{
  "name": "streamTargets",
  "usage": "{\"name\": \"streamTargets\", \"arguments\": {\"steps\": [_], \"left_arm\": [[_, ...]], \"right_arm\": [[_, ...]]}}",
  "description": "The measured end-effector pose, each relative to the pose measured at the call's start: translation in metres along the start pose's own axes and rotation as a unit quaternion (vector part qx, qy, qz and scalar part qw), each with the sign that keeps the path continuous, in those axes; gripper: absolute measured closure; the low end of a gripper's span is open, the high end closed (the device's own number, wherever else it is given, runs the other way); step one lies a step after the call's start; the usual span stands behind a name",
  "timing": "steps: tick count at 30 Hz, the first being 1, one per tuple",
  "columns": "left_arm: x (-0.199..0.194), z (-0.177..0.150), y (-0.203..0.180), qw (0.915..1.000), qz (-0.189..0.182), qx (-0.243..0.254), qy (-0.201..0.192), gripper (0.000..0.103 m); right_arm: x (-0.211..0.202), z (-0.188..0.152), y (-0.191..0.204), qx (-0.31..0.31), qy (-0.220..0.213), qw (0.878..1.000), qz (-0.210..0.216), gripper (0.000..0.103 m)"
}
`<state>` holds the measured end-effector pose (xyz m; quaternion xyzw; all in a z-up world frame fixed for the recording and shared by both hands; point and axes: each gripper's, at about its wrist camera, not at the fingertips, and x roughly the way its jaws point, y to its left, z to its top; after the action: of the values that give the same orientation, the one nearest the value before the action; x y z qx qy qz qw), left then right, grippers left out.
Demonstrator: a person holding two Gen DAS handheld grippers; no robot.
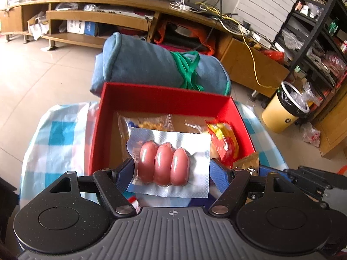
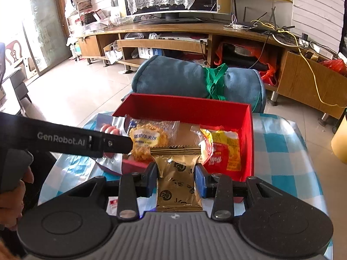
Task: Organize snacks
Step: 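Lower the sausage pack and gold sachet into the box with both grippers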
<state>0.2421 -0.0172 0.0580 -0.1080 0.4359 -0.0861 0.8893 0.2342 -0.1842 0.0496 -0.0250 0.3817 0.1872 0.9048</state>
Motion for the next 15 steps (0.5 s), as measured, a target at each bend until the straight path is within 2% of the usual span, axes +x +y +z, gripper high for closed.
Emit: {"name": "streamTargets", "arguments": {"steps": [15], "left_arm": [[0.031,0.020,0.001,0.9995,0.027,-0.010,0.008,0.023]], "right_arm": [[0.036,0.026,-0.017,0.018,0.001,1.000,-0.013,0.069]]}}
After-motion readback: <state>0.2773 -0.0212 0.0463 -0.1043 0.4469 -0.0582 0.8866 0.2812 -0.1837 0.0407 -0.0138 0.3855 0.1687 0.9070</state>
